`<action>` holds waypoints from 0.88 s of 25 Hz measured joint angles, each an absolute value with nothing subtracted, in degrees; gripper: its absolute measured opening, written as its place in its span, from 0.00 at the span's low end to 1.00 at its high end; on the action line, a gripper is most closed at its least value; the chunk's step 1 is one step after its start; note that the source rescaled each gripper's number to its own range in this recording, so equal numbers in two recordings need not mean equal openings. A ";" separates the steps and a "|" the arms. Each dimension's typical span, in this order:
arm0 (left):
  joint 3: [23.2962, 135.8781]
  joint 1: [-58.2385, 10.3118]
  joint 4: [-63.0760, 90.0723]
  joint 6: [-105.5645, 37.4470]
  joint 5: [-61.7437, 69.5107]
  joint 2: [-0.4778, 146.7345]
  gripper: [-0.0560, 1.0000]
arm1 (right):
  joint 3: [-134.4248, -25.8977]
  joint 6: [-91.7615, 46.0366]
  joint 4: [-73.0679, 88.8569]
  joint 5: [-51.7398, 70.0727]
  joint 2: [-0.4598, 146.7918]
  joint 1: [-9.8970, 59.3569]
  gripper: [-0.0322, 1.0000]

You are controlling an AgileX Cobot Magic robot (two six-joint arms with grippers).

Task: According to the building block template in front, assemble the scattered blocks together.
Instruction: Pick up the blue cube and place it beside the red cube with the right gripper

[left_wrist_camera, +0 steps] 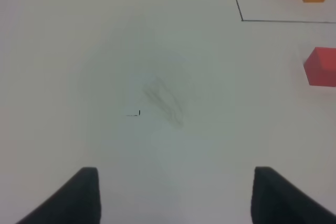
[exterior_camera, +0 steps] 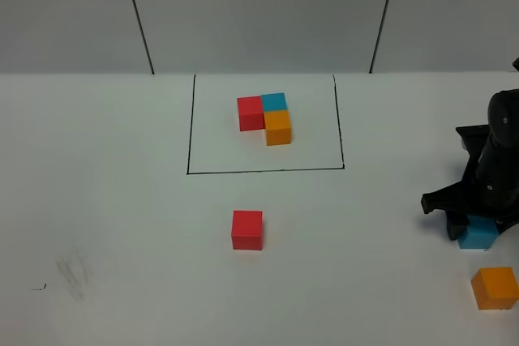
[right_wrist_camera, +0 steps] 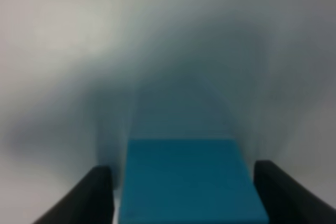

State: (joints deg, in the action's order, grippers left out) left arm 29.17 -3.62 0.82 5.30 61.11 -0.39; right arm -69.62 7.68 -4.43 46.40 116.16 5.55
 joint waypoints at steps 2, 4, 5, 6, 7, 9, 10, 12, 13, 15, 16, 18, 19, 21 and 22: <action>29.17 -3.62 0.82 5.30 61.11 -0.39 0.97 | -69.62 7.68 -4.43 46.16 116.21 5.55 0.26; 29.17 -3.62 0.82 5.30 61.11 -0.39 0.97 | -69.62 7.68 -4.43 46.11 116.21 5.55 0.26; 29.17 -3.62 0.82 5.30 61.11 -0.39 0.97 | -69.62 7.68 -4.43 46.11 116.27 5.55 0.26; 29.17 -3.62 0.82 5.30 61.11 -0.39 0.97 | -69.62 7.68 -4.43 46.11 116.27 5.55 0.26; 29.17 -3.62 0.82 5.30 61.11 -0.39 0.97 | -69.62 7.68 -4.43 46.11 116.33 5.55 0.26; 29.17 -3.62 0.82 5.30 61.11 -0.39 0.97 | -69.62 7.68 -4.43 46.05 116.38 5.55 0.26; 29.17 -3.62 0.82 5.30 61.11 -0.39 0.97 | -69.62 7.68 -4.43 46.05 116.38 5.55 0.26; 29.17 -3.62 0.82 5.30 61.11 -0.39 0.97 | -69.62 7.68 -4.43 46.05 116.38 5.55 0.26; 29.17 -3.62 0.82 5.30 61.11 -0.39 0.97 | -69.62 7.68 -4.37 46.05 116.38 5.55 0.26; 29.17 -3.62 0.82 5.30 61.11 -0.39 0.97 | -69.62 7.68 -3.78 46.35 116.38 5.55 0.24; 29.17 -3.62 0.82 5.30 61.11 -0.39 0.97 | -69.62 7.68 -3.54 46.63 116.38 5.55 0.22; 29.17 -3.62 0.82 5.30 61.11 -0.39 0.97 | -69.62 7.68 -3.37 47.20 116.43 5.55 0.14; 29.17 -3.62 0.82 5.30 61.11 -0.39 0.97 | -69.62 7.68 -3.37 47.33 116.43 5.55 0.09; 29.17 -3.62 0.82 5.30 61.11 -0.39 0.97 | -69.62 7.68 -3.32 47.44 116.43 5.55 0.05; 29.17 -3.62 0.82 5.30 61.11 -0.39 0.97 | -69.62 7.68 -3.32 47.44 116.43 5.55 0.05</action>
State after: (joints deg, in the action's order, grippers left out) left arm 29.17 -3.62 0.82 5.30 61.11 -0.39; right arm -69.62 7.68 -3.32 47.44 116.43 5.55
